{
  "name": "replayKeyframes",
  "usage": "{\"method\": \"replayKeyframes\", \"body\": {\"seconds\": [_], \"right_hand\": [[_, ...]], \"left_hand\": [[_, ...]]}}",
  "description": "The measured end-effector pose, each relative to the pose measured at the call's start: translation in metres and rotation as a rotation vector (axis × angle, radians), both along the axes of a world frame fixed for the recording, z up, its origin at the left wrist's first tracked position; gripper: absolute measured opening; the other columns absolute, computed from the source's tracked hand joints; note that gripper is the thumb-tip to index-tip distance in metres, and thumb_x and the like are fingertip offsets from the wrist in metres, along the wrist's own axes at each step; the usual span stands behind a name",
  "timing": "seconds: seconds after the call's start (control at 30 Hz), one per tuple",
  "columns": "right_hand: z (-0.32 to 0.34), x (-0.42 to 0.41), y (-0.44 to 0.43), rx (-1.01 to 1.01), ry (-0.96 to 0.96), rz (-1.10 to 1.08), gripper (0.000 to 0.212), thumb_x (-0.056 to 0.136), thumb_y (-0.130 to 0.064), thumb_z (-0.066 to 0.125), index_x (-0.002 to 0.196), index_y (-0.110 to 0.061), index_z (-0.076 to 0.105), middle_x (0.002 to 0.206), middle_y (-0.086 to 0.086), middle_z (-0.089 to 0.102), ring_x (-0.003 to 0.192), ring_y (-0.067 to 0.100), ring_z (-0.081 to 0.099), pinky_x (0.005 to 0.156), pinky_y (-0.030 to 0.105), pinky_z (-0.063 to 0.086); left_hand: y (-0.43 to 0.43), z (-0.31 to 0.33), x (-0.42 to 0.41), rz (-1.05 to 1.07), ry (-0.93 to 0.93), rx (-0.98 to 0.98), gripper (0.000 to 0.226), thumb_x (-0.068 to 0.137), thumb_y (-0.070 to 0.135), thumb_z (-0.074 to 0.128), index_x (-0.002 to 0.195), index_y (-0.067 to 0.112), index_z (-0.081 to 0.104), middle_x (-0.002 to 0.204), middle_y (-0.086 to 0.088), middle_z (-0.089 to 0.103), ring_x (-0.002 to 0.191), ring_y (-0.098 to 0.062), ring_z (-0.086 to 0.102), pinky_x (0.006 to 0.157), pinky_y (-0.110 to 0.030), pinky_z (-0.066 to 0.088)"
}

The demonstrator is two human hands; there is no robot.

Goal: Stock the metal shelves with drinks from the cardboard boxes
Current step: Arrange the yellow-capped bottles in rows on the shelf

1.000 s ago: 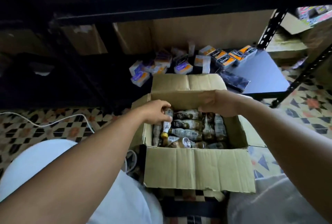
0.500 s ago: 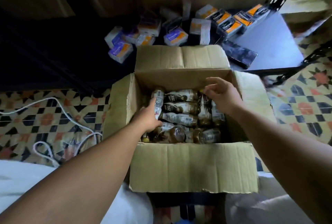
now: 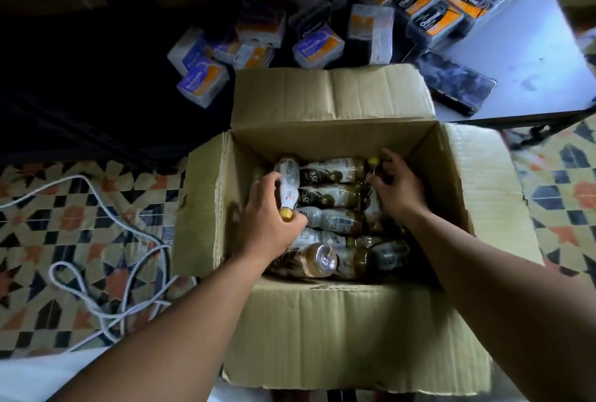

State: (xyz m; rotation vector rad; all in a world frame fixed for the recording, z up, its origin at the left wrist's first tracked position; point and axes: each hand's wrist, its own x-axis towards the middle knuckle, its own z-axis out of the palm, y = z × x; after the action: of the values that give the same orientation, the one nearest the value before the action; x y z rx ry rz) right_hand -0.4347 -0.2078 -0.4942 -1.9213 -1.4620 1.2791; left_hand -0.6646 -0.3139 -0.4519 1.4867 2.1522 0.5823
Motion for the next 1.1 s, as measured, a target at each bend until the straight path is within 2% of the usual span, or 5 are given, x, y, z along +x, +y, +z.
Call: {"method": "replayKeyframes", "body": {"seconds": [0.2,0.4,0.7,0.93,1.1], "right_hand": [[-0.021,-0.013,0.011,-0.048,-0.295,0.039,0.051,0.093,-0.048,0.064,0.137,-0.044,0.037,0.133,0.017,0.056,0.127,0.041,0.043,0.103,0.045,0.035],[-0.007,-0.019,0.012,-0.081,-0.367,0.041,0.05,0.095,-0.034,0.067,0.133,-0.038,0.035,0.133,0.021,0.043,0.123,0.043,0.04,0.096,0.045,0.039],[0.003,-0.011,-0.007,0.052,0.221,-0.191,0.05,0.083,-0.006,0.081,0.122,-0.03,0.06,0.105,-0.009,0.062,0.094,0.011,0.062,0.076,0.022,0.049],[0.064,0.016,-0.02,0.104,0.414,-0.13,0.037,0.086,-0.006,0.081,0.111,-0.031,0.07,0.104,0.0,0.078,0.092,0.011,0.072,0.085,0.026,0.056],[0.134,0.013,-0.029,0.177,0.625,-0.082,0.035,0.093,0.003,0.069,0.123,-0.014,0.066,0.107,0.007,0.077,0.09,0.011,0.07,0.077,0.016,0.055]], "left_hand": [[0.012,0.01,-0.006,0.081,-0.031,0.239,0.043,0.082,0.015,0.073,0.121,0.013,0.057,0.114,-0.001,0.065,0.098,-0.02,0.062,0.081,-0.028,0.051],[0.021,0.01,-0.011,0.134,-0.096,0.271,0.042,0.093,0.021,0.069,0.131,0.015,0.052,0.121,-0.001,0.067,0.101,-0.016,0.065,0.084,-0.015,0.044],[0.041,0.017,-0.014,0.206,-0.162,0.218,0.03,0.085,0.039,0.078,0.109,0.032,0.062,0.102,0.009,0.069,0.096,-0.015,0.065,0.081,-0.036,0.057],[0.048,0.067,0.002,0.061,-0.297,0.217,0.026,0.084,0.031,0.081,0.105,0.031,0.066,0.096,0.021,0.063,0.086,0.018,0.055,0.07,0.001,0.038],[0.041,0.118,0.011,-0.084,-0.382,0.252,0.033,0.083,0.029,0.083,0.112,0.029,0.067,0.1,0.015,0.068,0.094,0.012,0.062,0.079,-0.002,0.045]]}}
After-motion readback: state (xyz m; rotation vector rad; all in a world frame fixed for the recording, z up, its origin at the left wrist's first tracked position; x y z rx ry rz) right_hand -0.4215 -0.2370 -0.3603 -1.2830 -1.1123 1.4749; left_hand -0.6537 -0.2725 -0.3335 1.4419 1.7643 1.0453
